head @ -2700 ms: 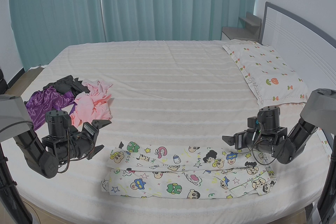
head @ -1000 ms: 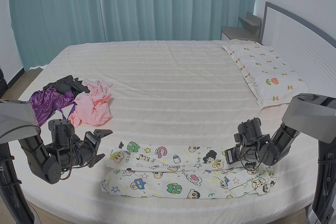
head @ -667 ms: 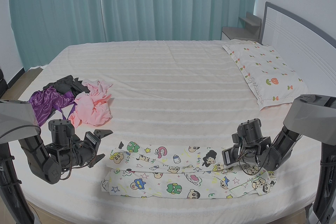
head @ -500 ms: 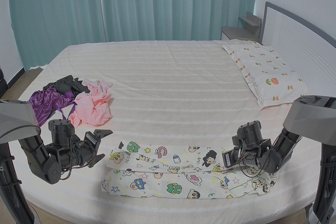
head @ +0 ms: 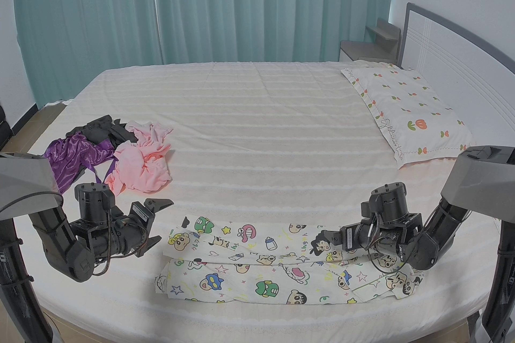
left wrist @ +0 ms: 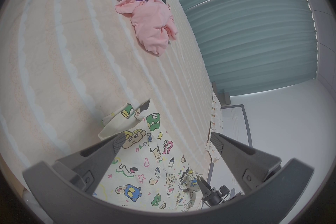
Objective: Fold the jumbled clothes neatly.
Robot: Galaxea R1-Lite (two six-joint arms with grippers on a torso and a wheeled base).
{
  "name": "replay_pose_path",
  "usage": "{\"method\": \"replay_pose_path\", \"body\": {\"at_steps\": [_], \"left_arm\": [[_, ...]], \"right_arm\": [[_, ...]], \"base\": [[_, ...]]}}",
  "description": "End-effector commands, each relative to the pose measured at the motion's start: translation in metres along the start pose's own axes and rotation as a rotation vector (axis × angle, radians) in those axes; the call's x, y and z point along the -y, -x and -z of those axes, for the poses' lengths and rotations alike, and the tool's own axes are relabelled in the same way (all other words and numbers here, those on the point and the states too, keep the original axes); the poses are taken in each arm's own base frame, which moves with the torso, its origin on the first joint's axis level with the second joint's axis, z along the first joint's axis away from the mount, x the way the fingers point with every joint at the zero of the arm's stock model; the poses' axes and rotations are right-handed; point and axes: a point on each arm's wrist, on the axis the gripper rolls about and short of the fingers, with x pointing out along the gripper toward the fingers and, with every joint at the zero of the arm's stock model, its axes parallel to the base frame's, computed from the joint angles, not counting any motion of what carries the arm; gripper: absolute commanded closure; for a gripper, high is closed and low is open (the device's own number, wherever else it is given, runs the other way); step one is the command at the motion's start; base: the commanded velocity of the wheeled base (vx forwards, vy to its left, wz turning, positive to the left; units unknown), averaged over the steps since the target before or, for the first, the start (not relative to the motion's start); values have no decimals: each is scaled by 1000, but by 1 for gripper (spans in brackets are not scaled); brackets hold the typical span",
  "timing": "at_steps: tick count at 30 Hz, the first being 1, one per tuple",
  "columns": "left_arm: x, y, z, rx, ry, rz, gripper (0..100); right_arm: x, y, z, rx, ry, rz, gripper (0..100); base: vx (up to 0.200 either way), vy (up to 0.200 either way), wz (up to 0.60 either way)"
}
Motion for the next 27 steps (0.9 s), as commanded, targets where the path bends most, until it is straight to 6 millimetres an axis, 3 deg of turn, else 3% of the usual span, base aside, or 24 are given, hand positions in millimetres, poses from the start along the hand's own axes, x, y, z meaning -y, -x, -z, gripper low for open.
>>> {"method": "replay_pose_path", "body": {"at_steps": [1,11,20,27], "left_arm": [[-1,-1,0,-1,0,-3,0],[-1,0,1,-1,0,-4,0],[-1,-1,1,-2,-1,-6,0],[-1,-1,1,-2,-1,-6,0]], "right_arm": [[9,5,5,-10,-81,19,0],[26,-8,17,-31,-416,74,0],[30,-10,21,-39,-584,89,0],[29,3,3,59,-601,53,0]], "base": [[0,0,0],[0,0,0],[0,0,0],[0,0,0]]}}
